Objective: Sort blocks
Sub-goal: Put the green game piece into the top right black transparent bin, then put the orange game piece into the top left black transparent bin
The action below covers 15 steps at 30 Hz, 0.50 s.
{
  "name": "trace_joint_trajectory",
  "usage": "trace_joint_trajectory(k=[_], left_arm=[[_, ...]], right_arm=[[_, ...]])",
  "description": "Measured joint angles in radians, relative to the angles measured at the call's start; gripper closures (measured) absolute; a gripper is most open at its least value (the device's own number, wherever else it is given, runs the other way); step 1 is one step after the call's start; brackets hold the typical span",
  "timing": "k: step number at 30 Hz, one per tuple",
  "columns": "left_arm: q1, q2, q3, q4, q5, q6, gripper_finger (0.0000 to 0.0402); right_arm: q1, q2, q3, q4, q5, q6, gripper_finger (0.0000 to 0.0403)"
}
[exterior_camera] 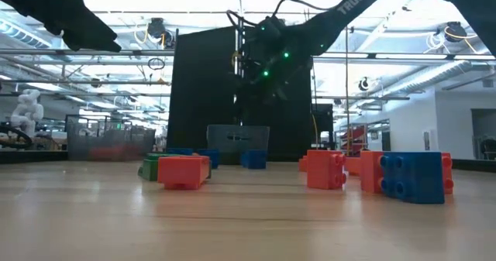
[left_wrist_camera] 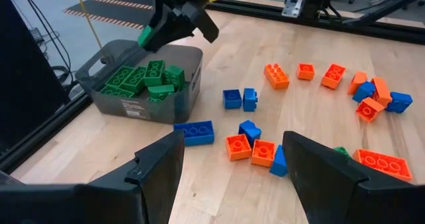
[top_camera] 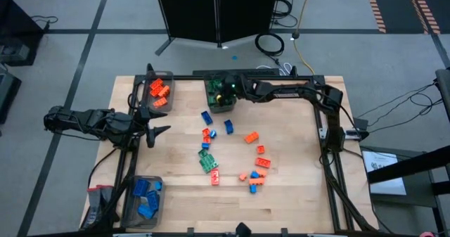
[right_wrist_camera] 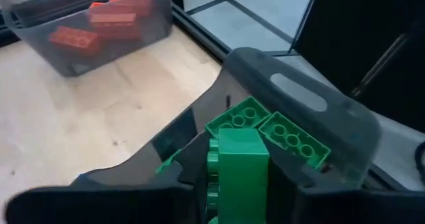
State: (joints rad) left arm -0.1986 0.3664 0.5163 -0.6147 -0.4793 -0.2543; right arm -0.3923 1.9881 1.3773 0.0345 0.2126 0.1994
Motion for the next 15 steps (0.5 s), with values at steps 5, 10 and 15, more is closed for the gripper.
trace_joint_trajectory(k=[5,10,15], left_arm=[[0.000,0.000,0.000,0.000,0.000,0.000,0.0146],[0.000,0.000,0.000,0.000,0.000,0.000,0.0146],[0.000,0.000,0.000,0.000,0.000,0.001,0.0146]], right_arm=[[0.001,0.000,0.000,0.003,-0.006,-0.001,0.0214],[0.002,-0.007,0.000,-0.006,-0.054,-0.043,0.0171],[0.023,-0.099,-0.001,-0.158,-0.335,-0.164,0.0169]])
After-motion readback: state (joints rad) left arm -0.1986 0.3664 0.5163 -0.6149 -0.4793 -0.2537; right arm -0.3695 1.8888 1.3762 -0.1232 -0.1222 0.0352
